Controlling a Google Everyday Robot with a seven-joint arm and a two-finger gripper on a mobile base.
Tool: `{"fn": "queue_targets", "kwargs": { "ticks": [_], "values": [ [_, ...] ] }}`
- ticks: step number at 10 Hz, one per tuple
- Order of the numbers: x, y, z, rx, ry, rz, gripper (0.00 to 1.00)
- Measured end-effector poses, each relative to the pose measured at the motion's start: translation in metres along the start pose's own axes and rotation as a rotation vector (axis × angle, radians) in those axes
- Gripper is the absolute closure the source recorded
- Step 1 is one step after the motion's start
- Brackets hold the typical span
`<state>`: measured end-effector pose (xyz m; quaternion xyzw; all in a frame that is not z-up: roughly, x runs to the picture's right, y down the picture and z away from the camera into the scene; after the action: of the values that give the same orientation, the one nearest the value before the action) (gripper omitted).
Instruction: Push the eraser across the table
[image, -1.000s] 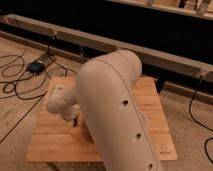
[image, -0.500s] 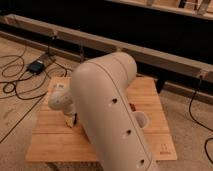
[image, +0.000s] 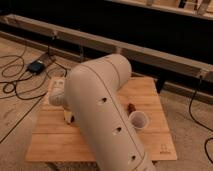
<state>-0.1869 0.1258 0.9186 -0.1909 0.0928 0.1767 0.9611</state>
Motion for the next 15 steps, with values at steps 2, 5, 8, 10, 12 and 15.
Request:
{"fn": "queue_targets", "kwargs": {
  "ticks": [2, 5, 8, 10, 12, 15],
  "values": [
    [-0.014, -0.015, 0.006, 0.027, -0.014, -0.012, 0.20],
    [-0.027, -0.037, 0.012, 0.056, -0.024, -0.019, 0.20],
    [-0.033, -0.058, 0.017, 0.074, -0.031, -0.017, 0.20],
    [-0.034, -0.070, 0.019, 0.085, -0.030, -0.016, 0.20],
    [-0.034, -0.084, 0.019, 0.097, -0.027, -0.018, 0.20],
    [-0.036, -0.099, 0.018, 0.113, -0.026, -0.012, 0.20]
  ]
}}
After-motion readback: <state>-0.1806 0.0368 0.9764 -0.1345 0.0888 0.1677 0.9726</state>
